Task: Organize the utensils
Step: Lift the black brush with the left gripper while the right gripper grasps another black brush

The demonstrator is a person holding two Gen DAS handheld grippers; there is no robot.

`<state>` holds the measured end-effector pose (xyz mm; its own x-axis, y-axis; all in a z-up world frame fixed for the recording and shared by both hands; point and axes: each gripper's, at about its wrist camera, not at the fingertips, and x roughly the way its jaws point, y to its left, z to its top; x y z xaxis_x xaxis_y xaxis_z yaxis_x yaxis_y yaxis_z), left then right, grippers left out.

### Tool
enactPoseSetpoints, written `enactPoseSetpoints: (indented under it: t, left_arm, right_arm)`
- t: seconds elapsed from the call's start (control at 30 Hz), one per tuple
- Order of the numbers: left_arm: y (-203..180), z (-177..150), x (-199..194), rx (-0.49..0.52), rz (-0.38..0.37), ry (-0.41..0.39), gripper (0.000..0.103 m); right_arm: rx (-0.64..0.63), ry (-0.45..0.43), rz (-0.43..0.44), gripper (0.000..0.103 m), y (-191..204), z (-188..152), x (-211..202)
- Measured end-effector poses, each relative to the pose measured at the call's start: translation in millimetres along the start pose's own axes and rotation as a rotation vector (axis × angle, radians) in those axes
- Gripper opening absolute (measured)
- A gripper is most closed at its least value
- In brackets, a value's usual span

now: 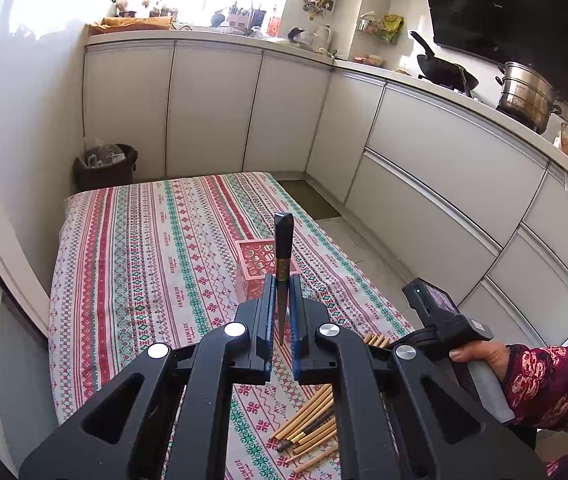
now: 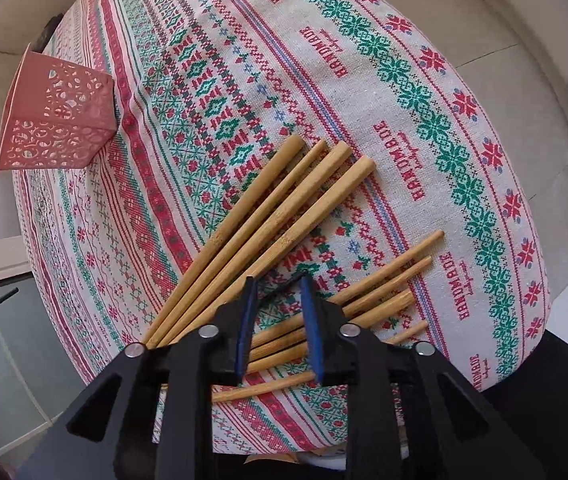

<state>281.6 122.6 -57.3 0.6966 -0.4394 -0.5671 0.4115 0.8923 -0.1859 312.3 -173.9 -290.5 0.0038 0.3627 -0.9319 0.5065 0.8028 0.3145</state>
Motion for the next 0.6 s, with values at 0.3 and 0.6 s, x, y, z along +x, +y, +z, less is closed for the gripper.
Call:
enactPoseSetpoints:
  t: [0.3,0.6]
  left_arm:
    - [13.2,0.6,-8.5,-0.040,0.009,-0.023,0.006]
    - [10.3,1.3,-9.7,-0.041,0.002,-0.032,0.007]
  right_arm:
    - [0.085,-0.048,0.048,0.043,4.6,-10.4,0.7]
    - [0.086,-0.042,-0.036,0.030,-5.7,-15.8,-2.5]
